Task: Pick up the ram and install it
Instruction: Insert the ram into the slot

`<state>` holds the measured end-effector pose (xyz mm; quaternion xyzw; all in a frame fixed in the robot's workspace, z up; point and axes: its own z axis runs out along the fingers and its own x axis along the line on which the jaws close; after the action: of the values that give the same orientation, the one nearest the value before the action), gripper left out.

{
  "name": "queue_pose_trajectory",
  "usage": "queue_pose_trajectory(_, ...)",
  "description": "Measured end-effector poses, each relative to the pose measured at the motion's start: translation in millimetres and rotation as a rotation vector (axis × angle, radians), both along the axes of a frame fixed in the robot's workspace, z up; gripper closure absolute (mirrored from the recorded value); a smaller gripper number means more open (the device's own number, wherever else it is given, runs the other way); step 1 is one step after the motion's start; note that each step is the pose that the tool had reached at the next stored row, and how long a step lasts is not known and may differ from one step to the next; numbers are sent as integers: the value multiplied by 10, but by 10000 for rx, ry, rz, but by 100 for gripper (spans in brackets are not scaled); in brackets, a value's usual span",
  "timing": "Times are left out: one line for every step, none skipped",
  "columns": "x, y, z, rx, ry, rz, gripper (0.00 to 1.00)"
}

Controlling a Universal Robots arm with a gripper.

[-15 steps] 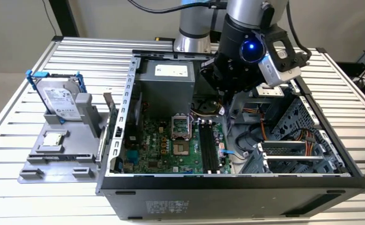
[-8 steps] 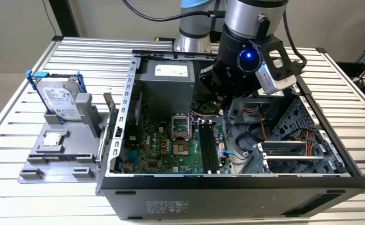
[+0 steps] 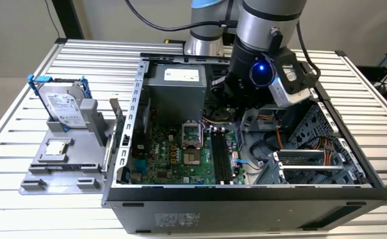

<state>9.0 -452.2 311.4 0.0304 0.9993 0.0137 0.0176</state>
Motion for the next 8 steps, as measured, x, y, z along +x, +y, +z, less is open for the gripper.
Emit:
queue_pose_trajectory(1,-1,-17,-1,2,51,100)
queue_pose_trajectory(3,-2,-35,0,4,102,100)
queue_pose_trajectory(7,-2,-54,-1,4,141,100)
queue_pose_trajectory(9,-2,-72,-1,5,152,100)
queue_pose_trajectory(9,-2,-90,0,5,152,100)
queue_pose_trajectory(9,-2,-107,2,5,152,100)
queue_pose_trajectory(10,-2,-108,0,8,150,100)
queue_pose_trajectory(10,-2,-108,-1,11,150,100)
